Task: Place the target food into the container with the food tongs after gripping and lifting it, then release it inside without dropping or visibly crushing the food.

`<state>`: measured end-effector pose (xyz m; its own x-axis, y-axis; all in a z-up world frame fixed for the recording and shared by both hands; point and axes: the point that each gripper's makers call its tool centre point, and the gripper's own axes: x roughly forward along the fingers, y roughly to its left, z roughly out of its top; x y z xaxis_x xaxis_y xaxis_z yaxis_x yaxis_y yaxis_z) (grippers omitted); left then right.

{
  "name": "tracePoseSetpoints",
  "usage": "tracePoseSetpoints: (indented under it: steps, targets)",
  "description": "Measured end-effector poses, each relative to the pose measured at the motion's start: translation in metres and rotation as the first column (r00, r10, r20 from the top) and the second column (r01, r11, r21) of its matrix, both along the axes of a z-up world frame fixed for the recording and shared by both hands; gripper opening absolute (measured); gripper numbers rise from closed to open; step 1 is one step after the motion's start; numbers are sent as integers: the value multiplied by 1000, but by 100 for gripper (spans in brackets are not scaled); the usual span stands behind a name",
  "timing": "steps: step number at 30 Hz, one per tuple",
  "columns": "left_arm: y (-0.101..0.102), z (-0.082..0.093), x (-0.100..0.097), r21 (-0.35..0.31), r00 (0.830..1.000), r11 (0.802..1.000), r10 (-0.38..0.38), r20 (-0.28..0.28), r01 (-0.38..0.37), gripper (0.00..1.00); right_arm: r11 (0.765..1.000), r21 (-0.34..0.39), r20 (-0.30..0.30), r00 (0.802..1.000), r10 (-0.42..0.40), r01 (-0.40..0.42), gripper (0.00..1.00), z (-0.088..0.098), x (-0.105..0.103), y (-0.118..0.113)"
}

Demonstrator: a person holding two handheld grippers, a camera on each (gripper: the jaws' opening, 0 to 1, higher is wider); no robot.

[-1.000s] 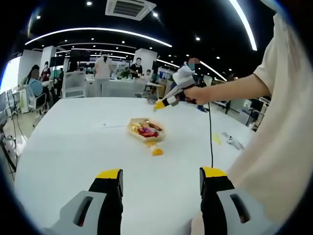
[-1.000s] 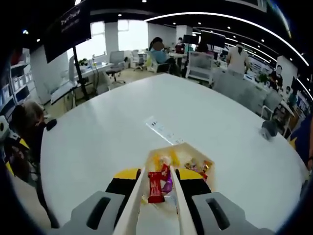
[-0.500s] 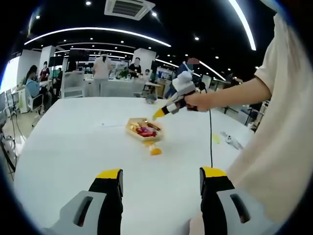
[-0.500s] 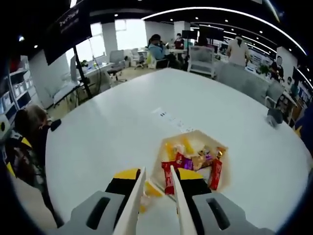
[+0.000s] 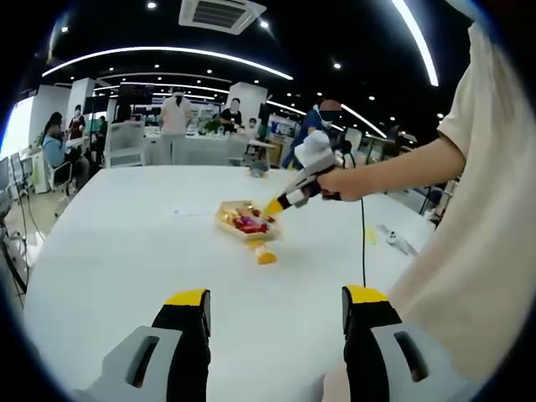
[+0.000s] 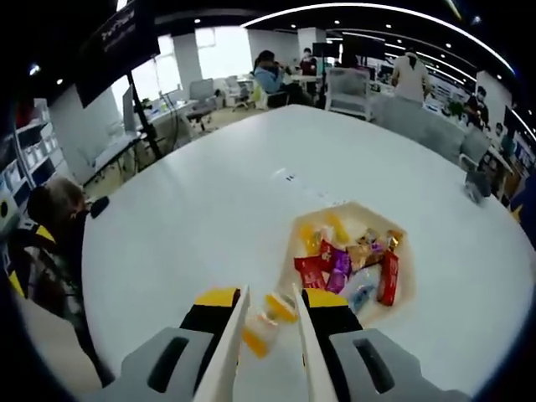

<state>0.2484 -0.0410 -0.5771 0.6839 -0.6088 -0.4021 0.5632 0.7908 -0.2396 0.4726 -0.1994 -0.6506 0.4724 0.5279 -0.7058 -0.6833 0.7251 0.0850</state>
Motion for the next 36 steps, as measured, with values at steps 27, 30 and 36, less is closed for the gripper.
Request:
tracePoseSetpoints:
  steps: [27,30,36]
  targets:
    - [0,-5,1,-2,1000,1000,0,-19,0,63,996,-85,-90,996,6,-14,29,-43,-12,-5]
    - [0,-6,1,0,1000,1000,-3,-22,3,63,997,-80,-102,995,-5,-4,29,-45,-13,-5]
    - [0,-7,2,-1,1000,1000,0,-25,0,63,997,-72,-124,992,-28,20,29,-52,-14,-6]
